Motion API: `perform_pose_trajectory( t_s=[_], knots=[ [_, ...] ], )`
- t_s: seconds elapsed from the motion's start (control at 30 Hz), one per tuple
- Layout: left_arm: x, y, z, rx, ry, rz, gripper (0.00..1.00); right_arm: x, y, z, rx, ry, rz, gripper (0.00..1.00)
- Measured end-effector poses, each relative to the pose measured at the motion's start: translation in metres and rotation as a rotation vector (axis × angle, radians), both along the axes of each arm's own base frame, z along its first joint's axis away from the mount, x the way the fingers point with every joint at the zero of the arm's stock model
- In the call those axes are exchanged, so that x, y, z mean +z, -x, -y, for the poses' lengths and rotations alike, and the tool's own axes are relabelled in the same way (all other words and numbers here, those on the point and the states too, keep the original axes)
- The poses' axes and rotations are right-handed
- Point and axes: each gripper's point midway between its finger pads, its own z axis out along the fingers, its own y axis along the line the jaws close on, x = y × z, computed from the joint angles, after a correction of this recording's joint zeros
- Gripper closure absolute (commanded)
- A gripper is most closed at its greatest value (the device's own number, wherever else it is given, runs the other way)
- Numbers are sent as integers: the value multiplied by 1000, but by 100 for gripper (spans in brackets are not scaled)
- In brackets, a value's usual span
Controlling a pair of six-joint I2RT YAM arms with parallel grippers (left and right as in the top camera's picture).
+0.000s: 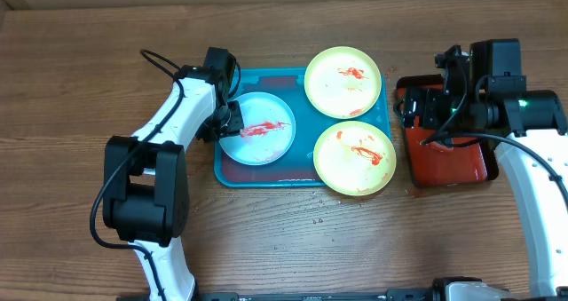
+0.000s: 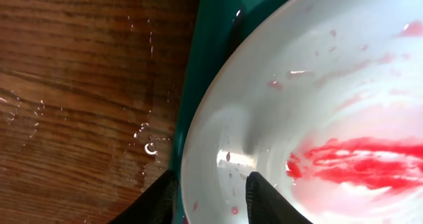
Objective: Clean dirty plates on tray and stack at the side
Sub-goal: 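Lower the right gripper into the red tray and grasp the sponge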
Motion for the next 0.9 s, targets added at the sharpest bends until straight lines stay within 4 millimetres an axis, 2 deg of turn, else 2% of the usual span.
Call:
perform_pose_trajectory(
  t_s=[0.33,0.9],
  knots=[
    [-1,0,0,-4,1,0,62,0,0,0,0,0,0,6],
    [-1,-11,22,-75,118,39,62,-3,4,3,-7,14,-19,6]
  ],
)
